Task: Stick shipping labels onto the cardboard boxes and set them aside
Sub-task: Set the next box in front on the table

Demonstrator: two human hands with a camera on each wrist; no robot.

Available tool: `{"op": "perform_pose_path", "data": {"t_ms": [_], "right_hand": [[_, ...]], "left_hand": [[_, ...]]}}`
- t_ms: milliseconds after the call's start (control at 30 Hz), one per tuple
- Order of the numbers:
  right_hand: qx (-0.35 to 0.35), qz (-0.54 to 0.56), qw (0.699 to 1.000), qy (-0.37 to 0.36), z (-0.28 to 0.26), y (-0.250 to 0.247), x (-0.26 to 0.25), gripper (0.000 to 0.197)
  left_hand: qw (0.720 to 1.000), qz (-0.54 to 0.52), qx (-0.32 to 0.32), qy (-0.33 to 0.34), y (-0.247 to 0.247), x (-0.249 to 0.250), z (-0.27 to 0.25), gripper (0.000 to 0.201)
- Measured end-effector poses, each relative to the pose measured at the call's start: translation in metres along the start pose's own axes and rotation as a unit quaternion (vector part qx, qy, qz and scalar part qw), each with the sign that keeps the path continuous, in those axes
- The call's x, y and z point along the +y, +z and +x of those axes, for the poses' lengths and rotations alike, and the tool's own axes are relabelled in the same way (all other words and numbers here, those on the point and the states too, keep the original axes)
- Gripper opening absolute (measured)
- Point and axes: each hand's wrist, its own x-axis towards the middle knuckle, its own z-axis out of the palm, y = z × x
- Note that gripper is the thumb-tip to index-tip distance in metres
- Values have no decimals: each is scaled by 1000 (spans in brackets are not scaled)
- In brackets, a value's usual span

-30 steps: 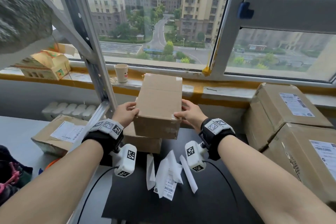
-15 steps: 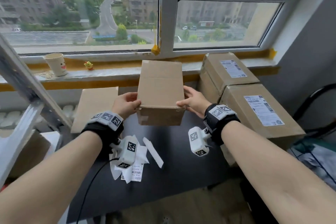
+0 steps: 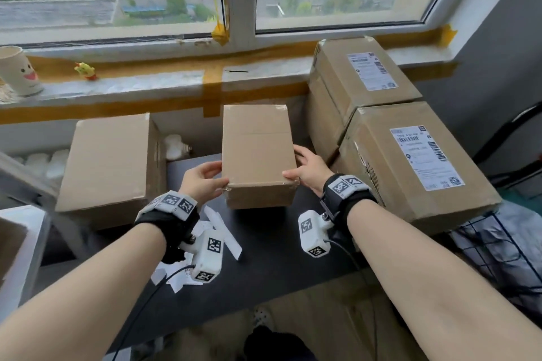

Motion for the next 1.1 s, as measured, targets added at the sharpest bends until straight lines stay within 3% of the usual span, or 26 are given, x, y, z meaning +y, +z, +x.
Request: {"op": "perform_pose_path", "data": {"t_ms": [333,500,567,667,767,900,1000,1100], "right_hand": [[-6,-71,997,15,26,-7,19,80],[-2,-116,993,11,29,-8,19,81],[6,-159,987,9,29,-8,18,80],[35,-288,957,-21,23,-8,13,69],[54,-414,906,-65,13,-5,4,55],[37,-506,856,-98,-5,10,-2,48],[27,-527,840,-122,-21,31,-3,44],[6,-533,831,-159,-40,59,-2,42]], "left_hand": [[998,8,-21,-55,4,-12,16,61],[999,37,-9,-30,9,-17,20,63],[994,110,-3,10,9,-18,23,62],[953,298,5,52,7,-16,24,61],[888,452,-11,76,1,-9,19,54],[814,569,-22,119,-14,3,4,46],[785,604,-17,138,-30,4,-12,44],[778,611,-3,147,-54,-1,-30,42]]}}
